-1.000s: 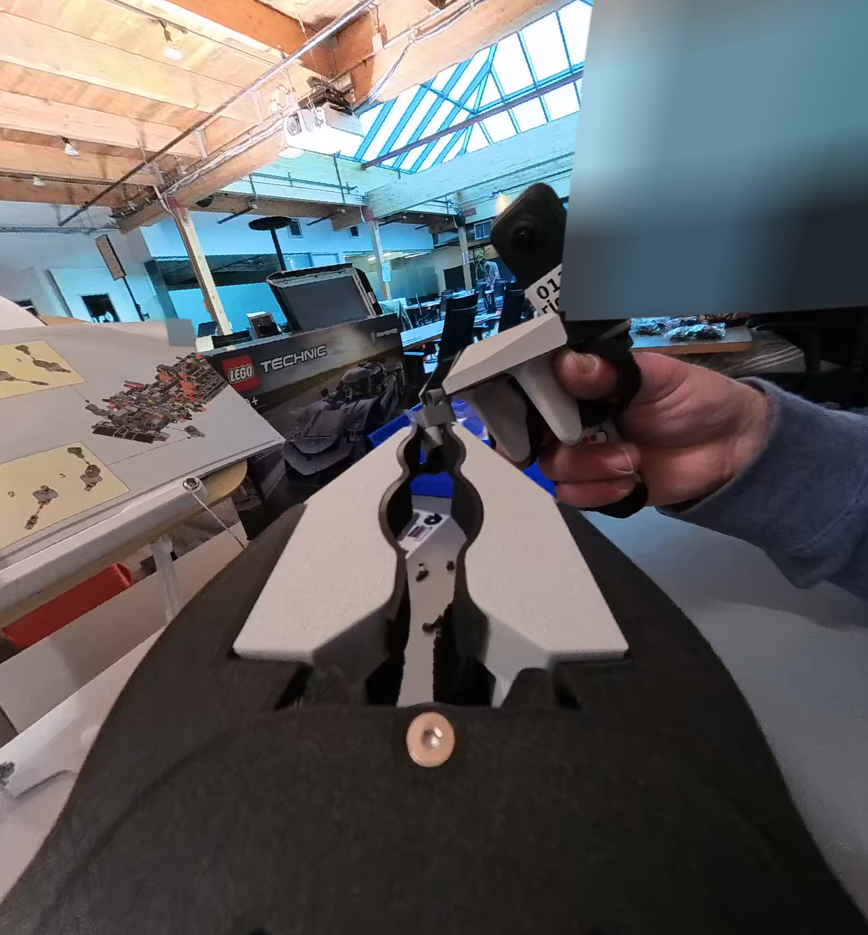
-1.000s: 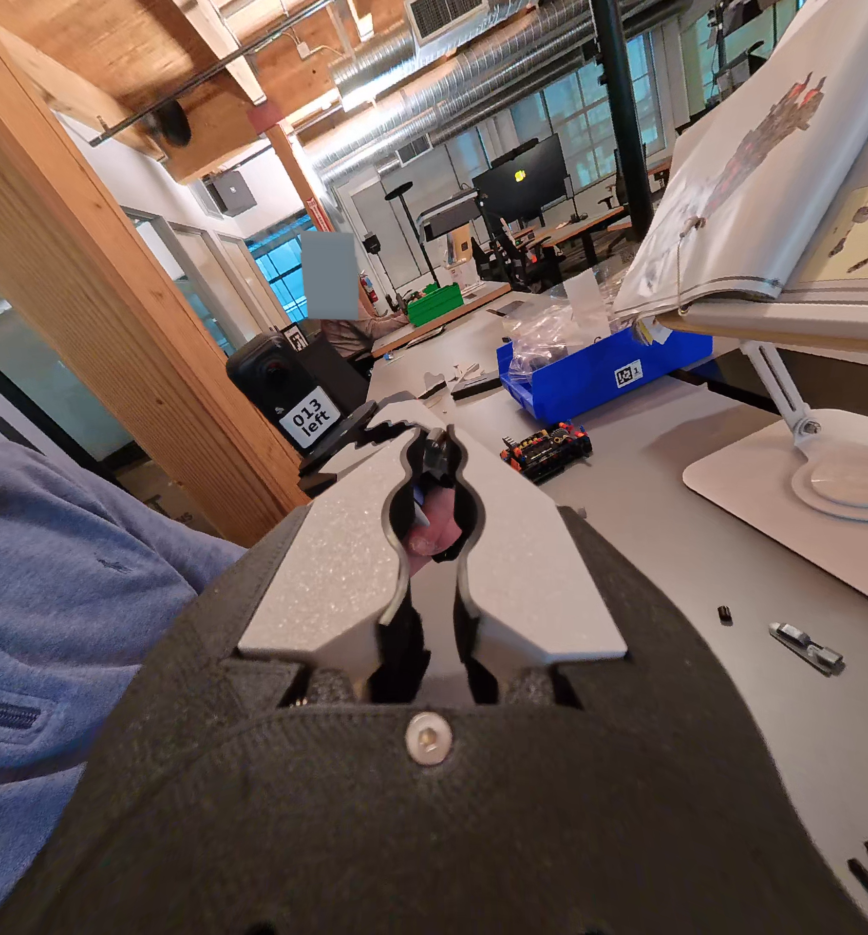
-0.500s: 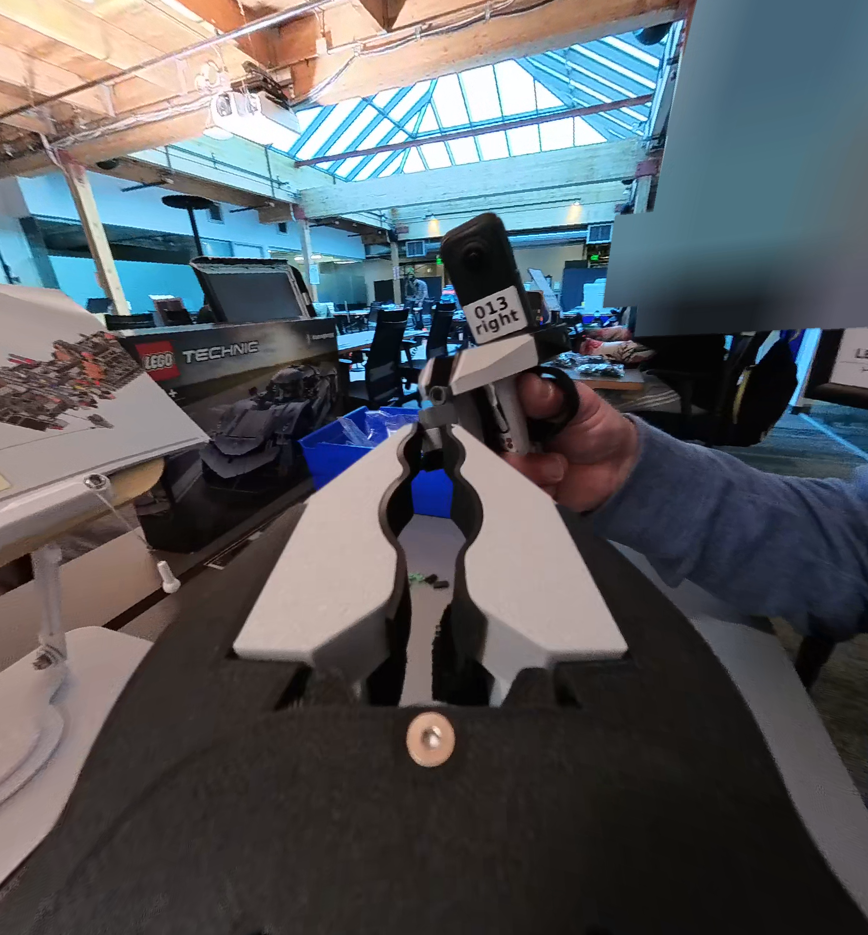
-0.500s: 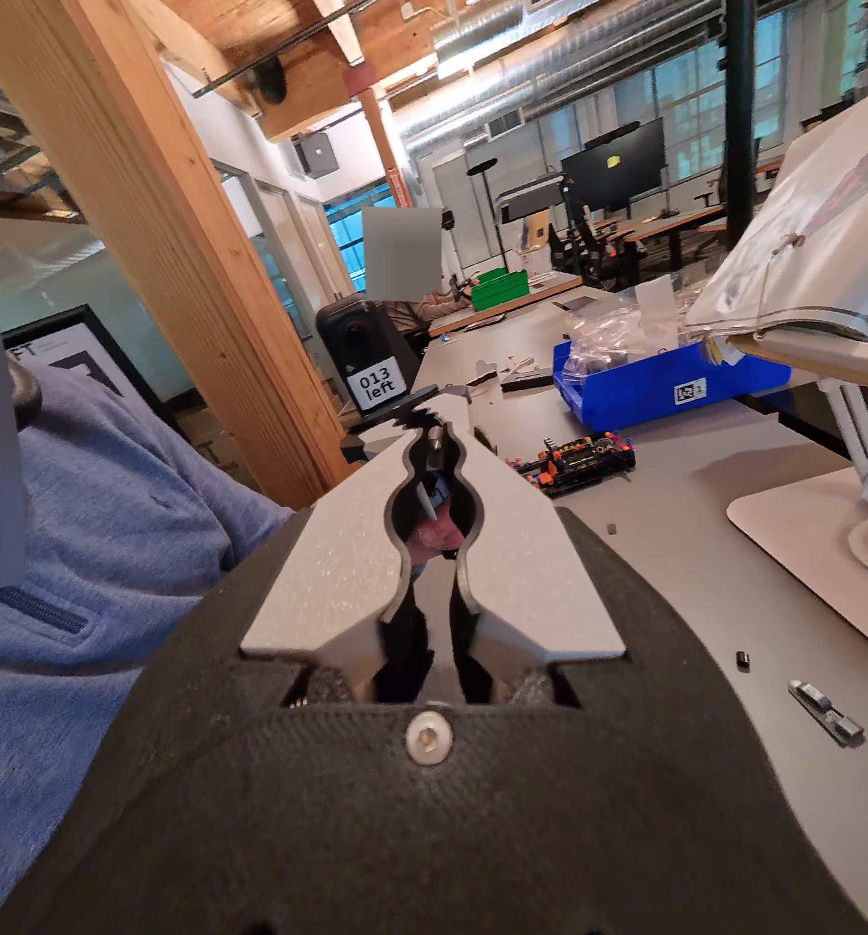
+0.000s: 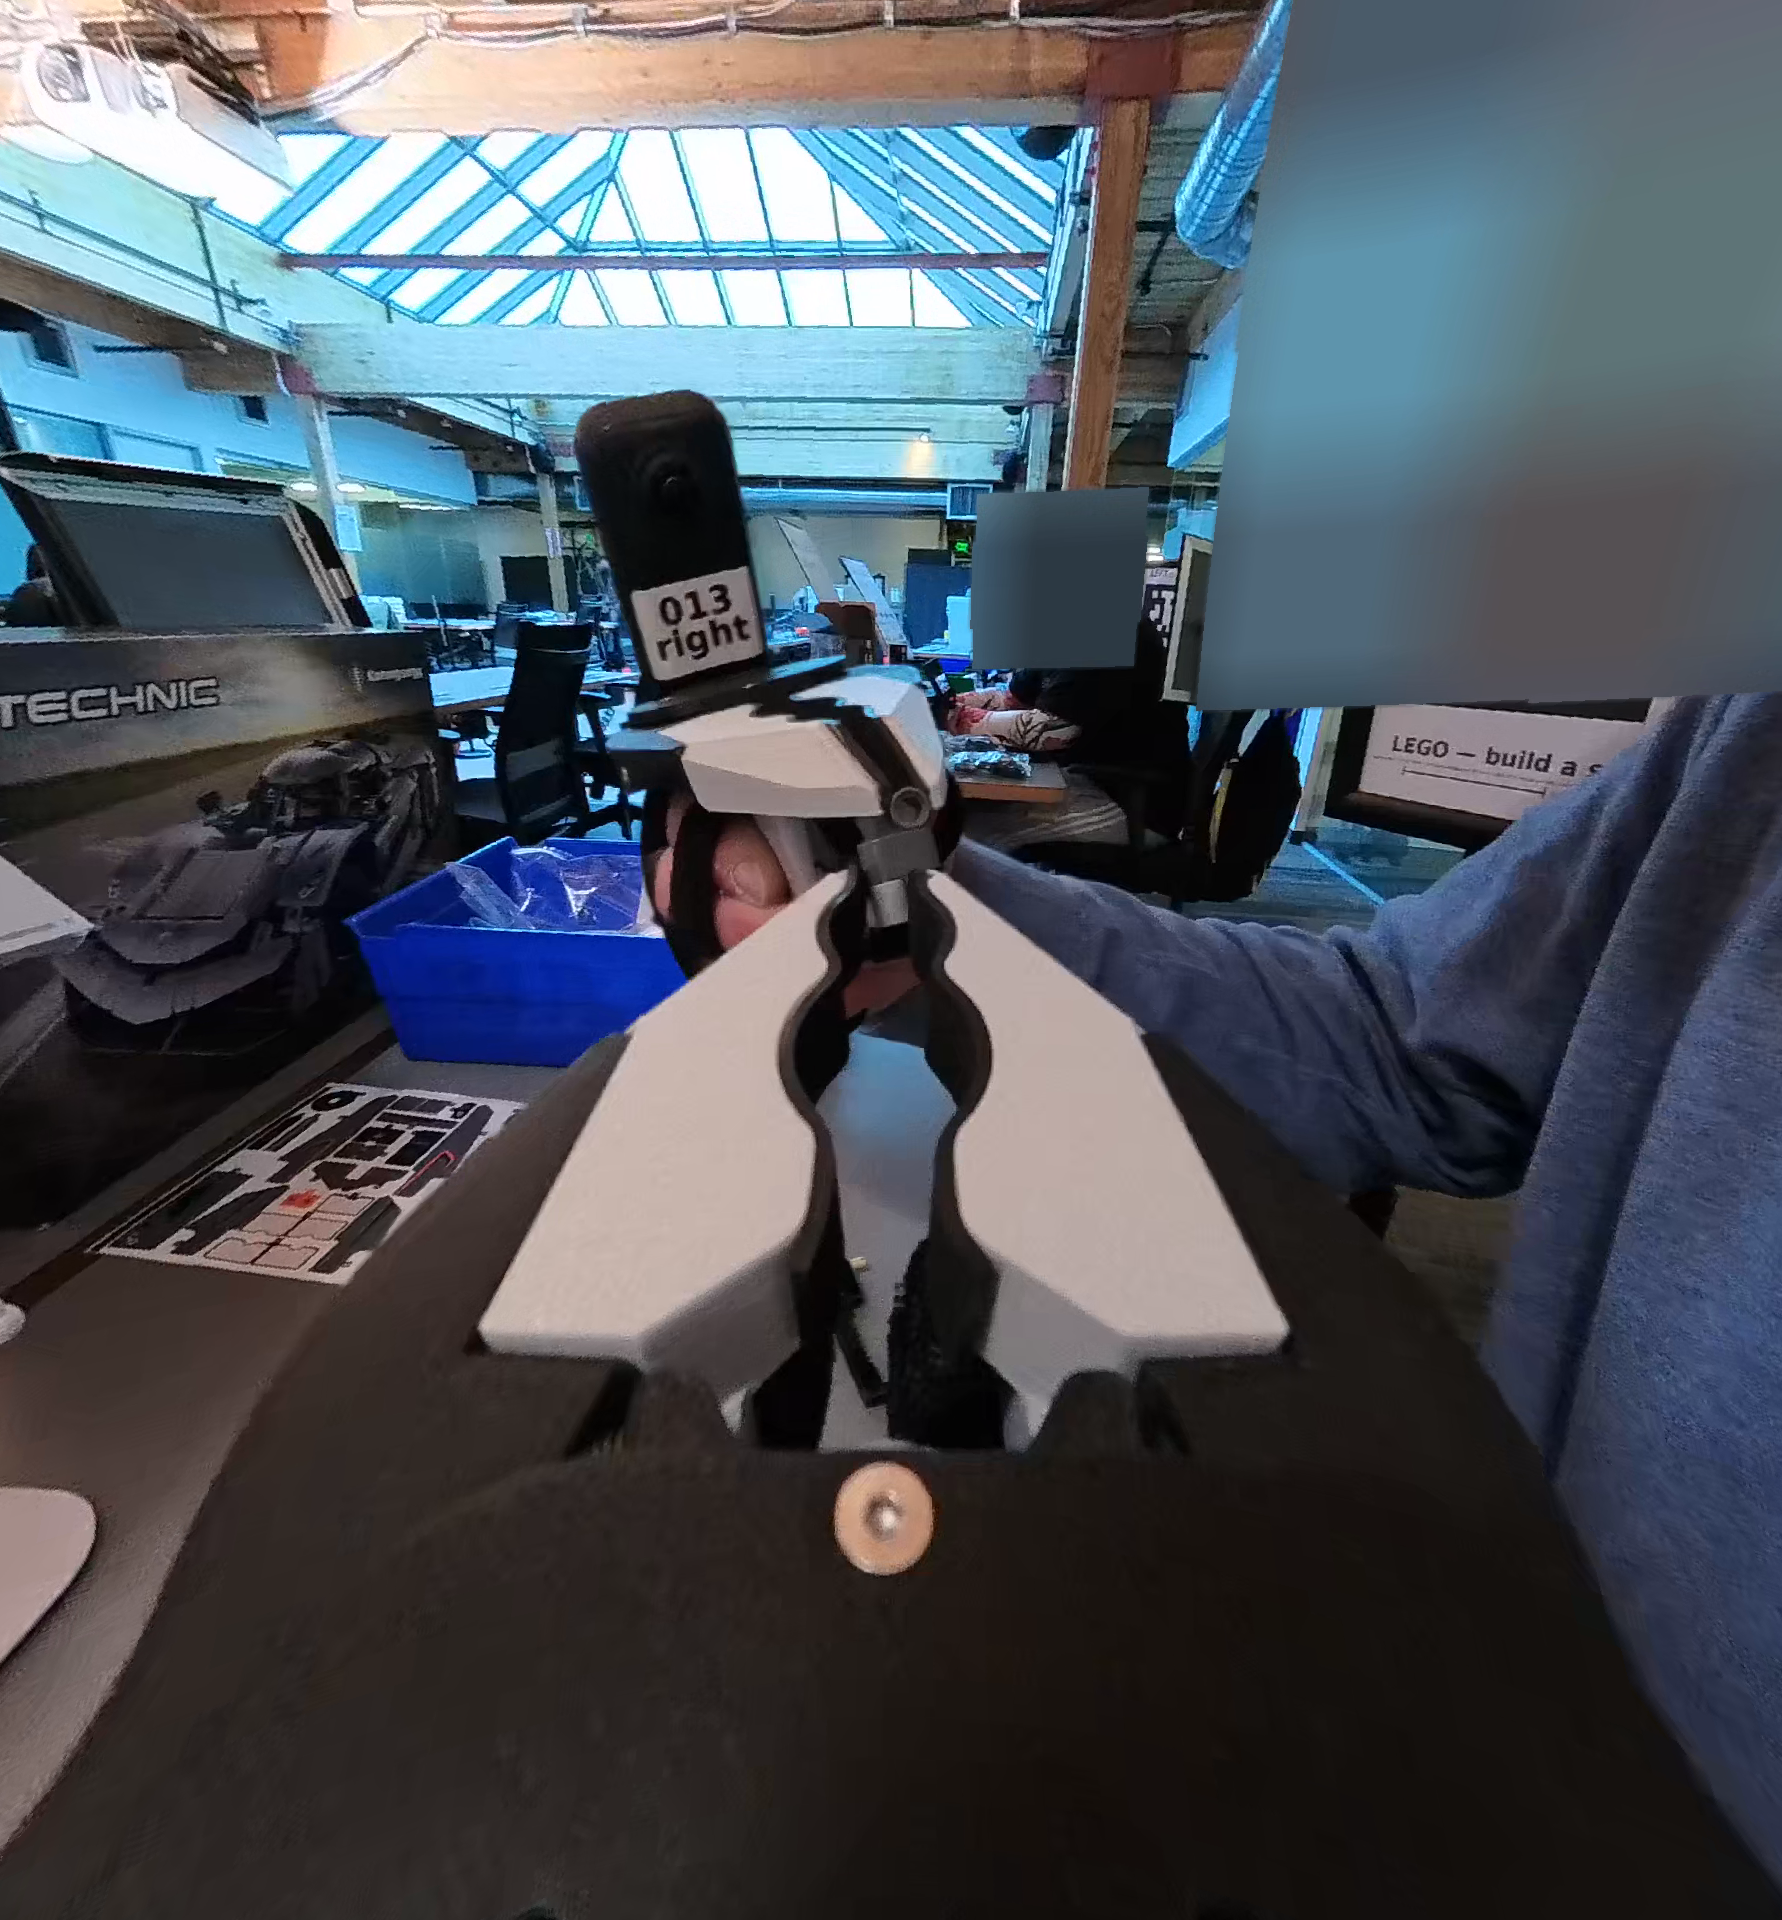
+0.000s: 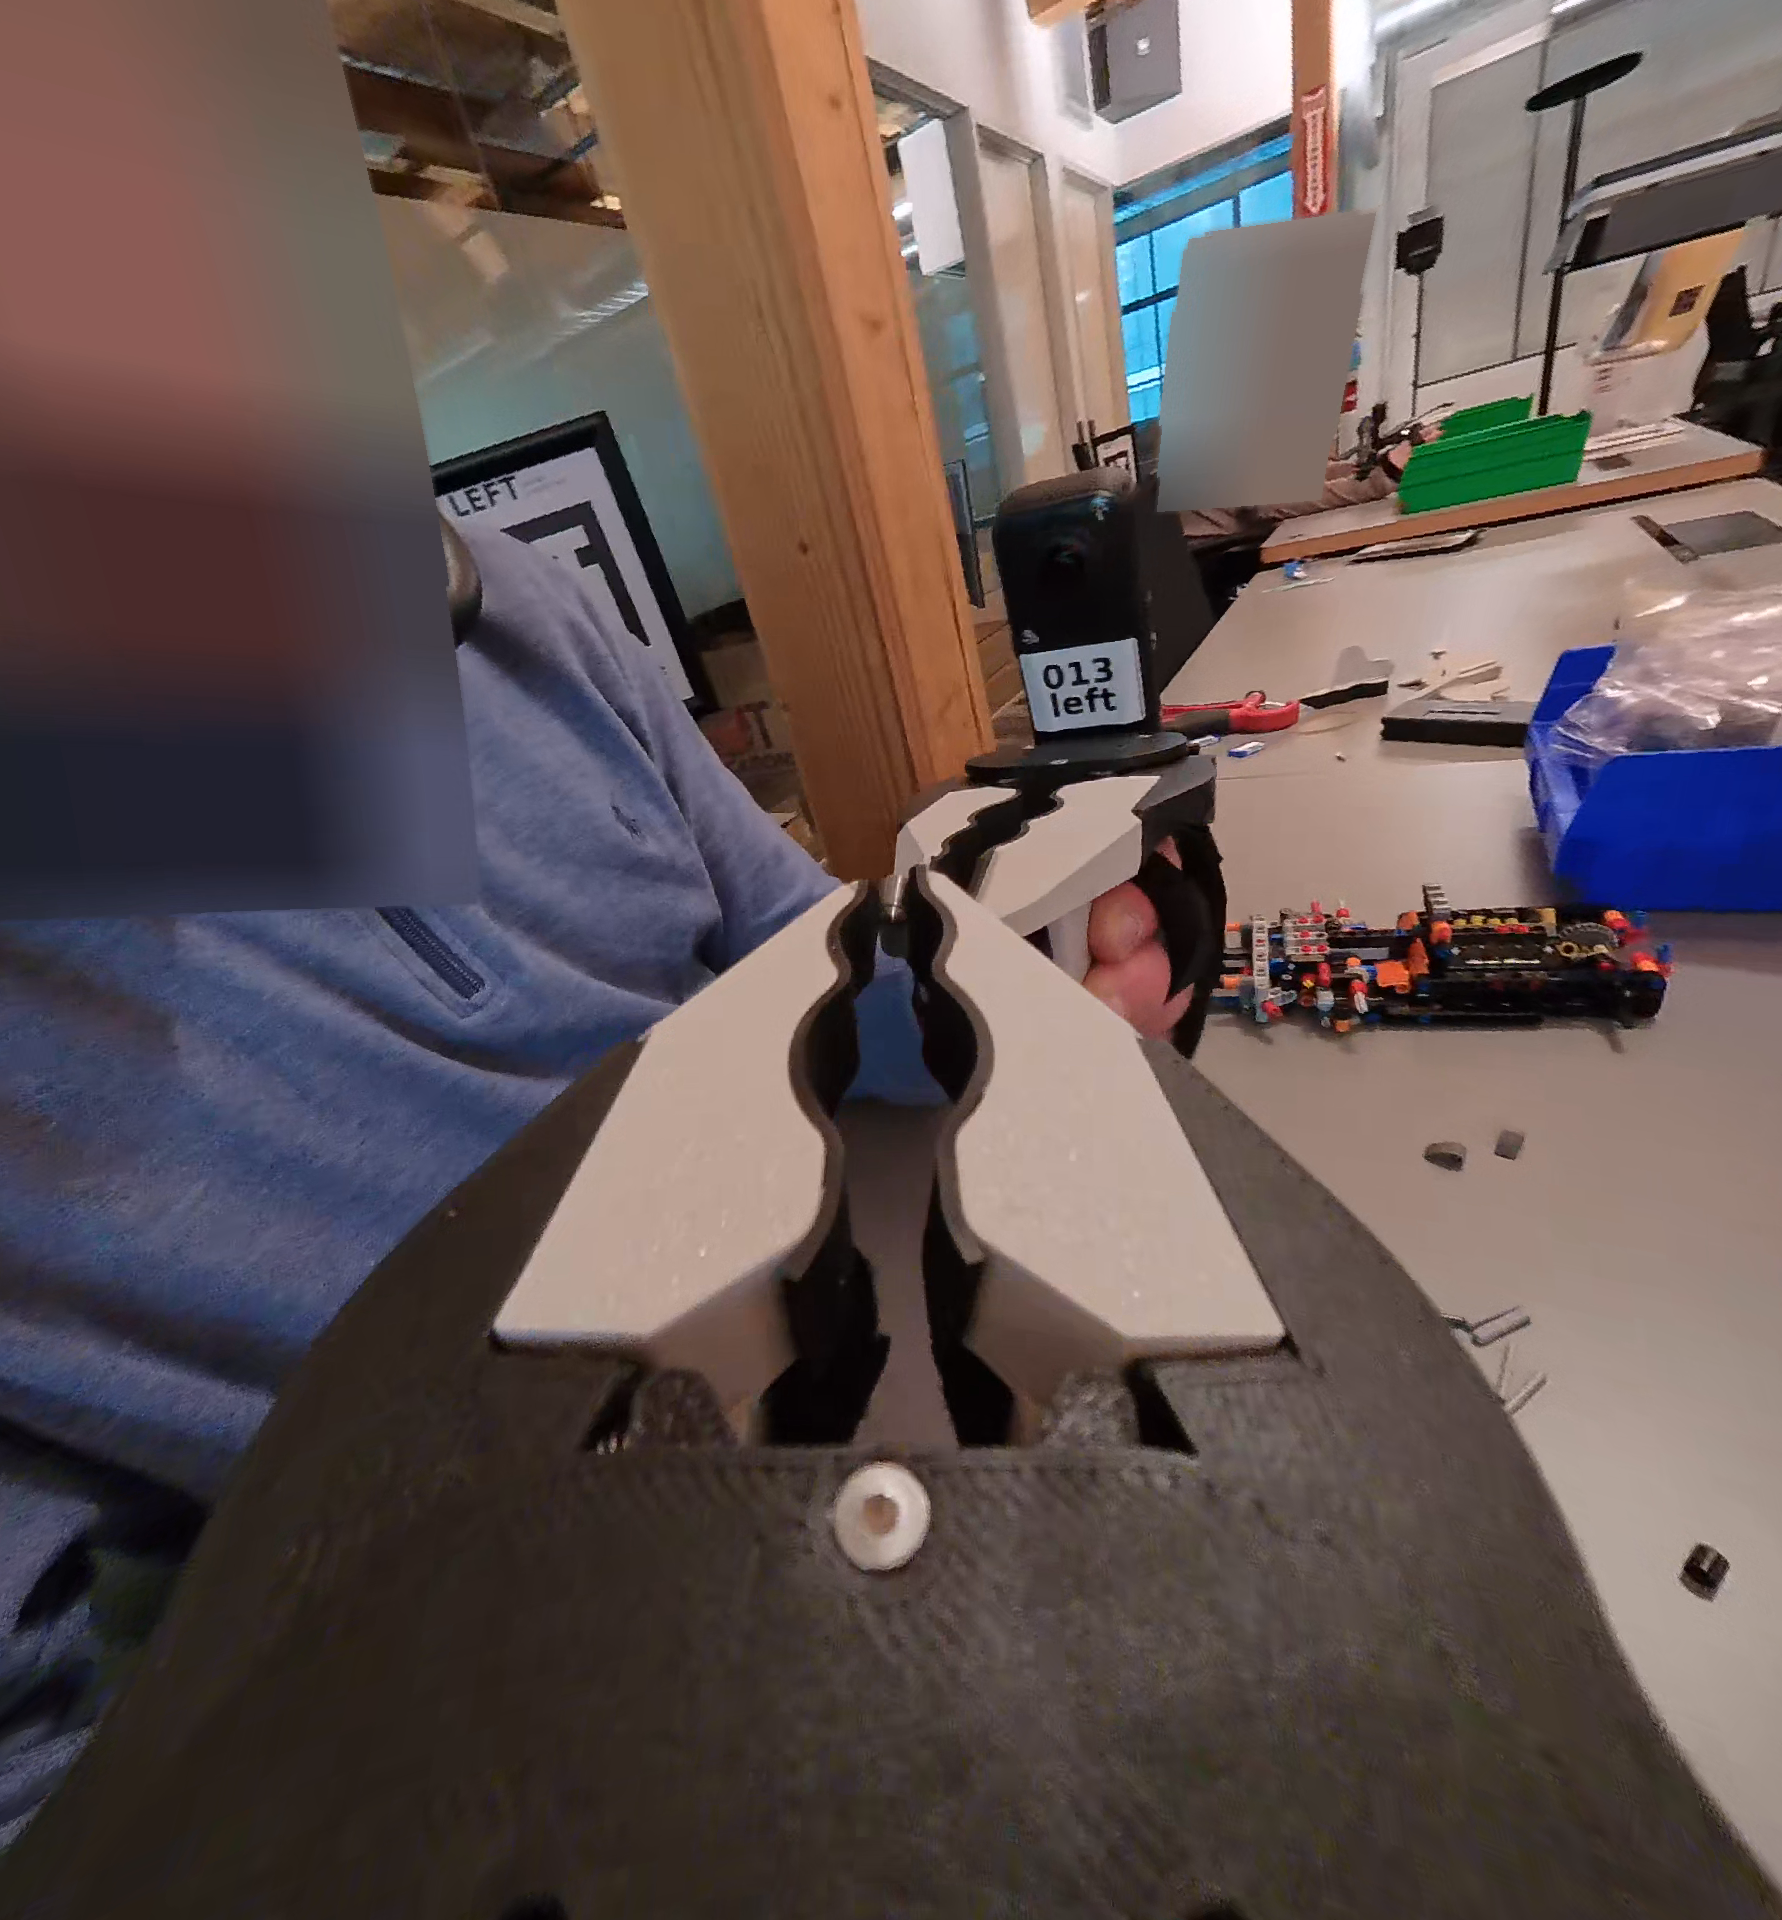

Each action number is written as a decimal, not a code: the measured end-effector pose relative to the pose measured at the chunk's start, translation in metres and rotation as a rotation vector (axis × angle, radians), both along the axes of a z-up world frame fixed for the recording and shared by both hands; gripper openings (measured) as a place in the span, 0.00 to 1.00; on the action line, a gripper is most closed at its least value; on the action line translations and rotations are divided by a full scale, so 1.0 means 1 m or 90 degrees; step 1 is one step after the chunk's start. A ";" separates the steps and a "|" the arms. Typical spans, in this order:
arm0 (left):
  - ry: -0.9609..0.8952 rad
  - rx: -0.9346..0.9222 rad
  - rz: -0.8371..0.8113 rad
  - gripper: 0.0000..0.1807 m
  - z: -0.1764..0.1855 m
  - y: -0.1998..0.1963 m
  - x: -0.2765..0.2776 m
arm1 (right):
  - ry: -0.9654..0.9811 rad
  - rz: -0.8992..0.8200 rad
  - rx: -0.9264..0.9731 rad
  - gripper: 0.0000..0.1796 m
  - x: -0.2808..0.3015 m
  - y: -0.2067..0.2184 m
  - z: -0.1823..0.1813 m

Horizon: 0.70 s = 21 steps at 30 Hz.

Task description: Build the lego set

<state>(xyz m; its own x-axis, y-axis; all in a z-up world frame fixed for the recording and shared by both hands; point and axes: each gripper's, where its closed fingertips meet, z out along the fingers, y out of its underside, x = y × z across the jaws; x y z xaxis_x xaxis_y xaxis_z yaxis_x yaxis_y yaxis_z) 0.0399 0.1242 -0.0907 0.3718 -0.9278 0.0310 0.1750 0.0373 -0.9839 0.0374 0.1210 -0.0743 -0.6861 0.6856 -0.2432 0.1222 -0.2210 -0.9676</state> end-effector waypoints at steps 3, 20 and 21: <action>0.005 0.006 0.010 0.03 -0.001 0.001 0.000 | 0.005 0.015 -0.017 0.02 0.000 0.001 -0.001; 0.321 0.263 0.478 0.03 -0.010 0.036 -0.017 | -0.064 -0.367 -0.019 0.14 -0.017 0.035 -0.021; 0.330 0.268 0.486 0.02 -0.009 0.036 -0.018 | -0.052 -0.385 -0.019 0.13 -0.016 0.038 -0.018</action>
<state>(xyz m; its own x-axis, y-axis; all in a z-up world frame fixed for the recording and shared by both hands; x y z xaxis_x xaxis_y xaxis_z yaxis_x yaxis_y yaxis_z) 0.0224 0.1601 -0.1001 0.7448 -0.3349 -0.5772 -0.4850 0.3224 -0.8129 0.0212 0.1586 -0.0925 -0.1551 0.9401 -0.3035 0.0402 -0.3010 -0.9528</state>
